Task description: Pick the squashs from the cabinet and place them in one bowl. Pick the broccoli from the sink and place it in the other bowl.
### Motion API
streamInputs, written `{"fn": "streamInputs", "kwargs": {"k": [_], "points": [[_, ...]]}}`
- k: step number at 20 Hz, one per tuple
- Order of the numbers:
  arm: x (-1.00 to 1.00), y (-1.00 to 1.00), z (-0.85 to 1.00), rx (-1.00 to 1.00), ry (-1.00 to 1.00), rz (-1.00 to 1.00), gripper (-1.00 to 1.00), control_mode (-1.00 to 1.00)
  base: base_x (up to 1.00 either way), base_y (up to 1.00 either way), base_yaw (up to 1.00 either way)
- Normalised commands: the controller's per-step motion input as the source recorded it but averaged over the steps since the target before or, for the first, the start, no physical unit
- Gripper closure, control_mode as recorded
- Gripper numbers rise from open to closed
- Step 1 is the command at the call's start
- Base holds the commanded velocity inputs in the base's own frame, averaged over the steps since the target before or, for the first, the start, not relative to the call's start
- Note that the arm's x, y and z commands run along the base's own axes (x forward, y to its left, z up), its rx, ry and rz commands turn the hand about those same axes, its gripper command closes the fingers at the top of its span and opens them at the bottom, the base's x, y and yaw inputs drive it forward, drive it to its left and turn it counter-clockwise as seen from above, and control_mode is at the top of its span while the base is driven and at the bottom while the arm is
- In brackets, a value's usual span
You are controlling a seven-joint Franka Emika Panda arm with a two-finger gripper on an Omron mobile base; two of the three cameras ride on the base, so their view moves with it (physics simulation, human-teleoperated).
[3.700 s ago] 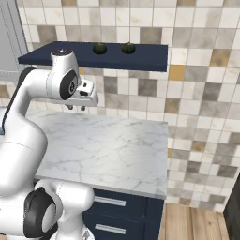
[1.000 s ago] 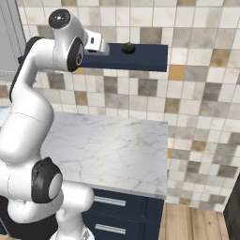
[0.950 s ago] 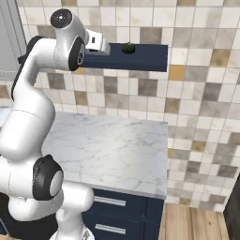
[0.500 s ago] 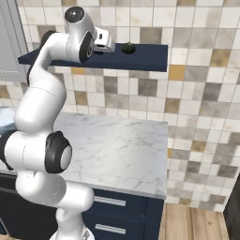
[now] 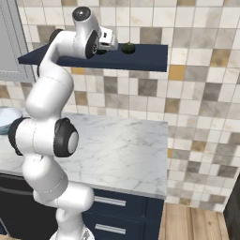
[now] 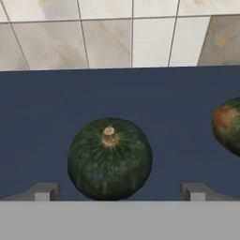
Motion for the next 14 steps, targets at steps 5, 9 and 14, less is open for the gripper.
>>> {"fn": "streamInputs", "kwargs": {"k": [5, 9, 14], "points": [[0.25, 0.05, -0.09, 0.0, -0.05, 0.0, -1.0, -1.0, 0.0, 0.0, 0.0], [0.2, 0.08, -0.13, 0.0, -0.06, 0.01, -1.0, -1.0, 0.0, 0.0, 0.0], [0.14, 0.04, -0.14, 0.01, -0.05, 0.0, 1.0, -1.0, 0.0, 0.0, 0.0]]}}
